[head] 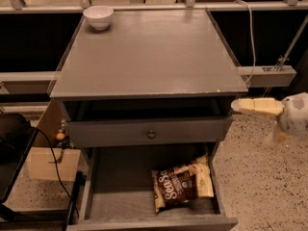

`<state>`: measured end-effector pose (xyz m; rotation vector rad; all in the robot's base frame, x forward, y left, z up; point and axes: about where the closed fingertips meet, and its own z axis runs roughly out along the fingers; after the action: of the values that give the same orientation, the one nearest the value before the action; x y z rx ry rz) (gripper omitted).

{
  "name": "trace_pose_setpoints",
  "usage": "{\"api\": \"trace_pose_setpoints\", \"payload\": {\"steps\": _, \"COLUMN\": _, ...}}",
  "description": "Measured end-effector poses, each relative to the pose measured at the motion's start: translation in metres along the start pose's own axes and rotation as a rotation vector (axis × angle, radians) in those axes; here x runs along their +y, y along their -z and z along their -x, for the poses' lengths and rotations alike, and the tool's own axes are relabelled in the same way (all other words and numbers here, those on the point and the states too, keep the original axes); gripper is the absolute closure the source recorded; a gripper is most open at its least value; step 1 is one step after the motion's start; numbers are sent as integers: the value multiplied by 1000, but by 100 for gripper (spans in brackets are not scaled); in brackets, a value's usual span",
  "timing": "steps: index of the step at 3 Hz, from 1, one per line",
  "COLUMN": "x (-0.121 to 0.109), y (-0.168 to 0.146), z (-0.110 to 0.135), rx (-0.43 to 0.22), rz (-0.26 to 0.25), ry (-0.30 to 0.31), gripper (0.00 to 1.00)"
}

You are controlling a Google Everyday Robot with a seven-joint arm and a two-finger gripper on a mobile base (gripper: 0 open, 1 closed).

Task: Pick brown chip bag from top drawer and place on counter

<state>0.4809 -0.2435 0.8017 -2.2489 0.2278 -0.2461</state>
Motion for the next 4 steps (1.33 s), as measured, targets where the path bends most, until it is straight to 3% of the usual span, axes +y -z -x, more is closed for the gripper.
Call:
{"api": "trace_pose_setpoints", "payload": {"steps": 1, "x": 30, "y": -14, "z": 7, "rx": 32, "rz": -18, "ry": 48, "gripper": 0}}
{"api": "trace_pose_setpoints", "payload": {"steps": 2, "x": 58, "y": -29, "z": 12, "rx": 20, "rz": -17, "ry": 76, "gripper": 0}}
{"api": "trace_pose_setpoints", "payload": {"steps": 4, "x": 70, "y": -42, "z": 8, "rx": 23, "rz": -7, "ry": 100, "gripper": 0}}
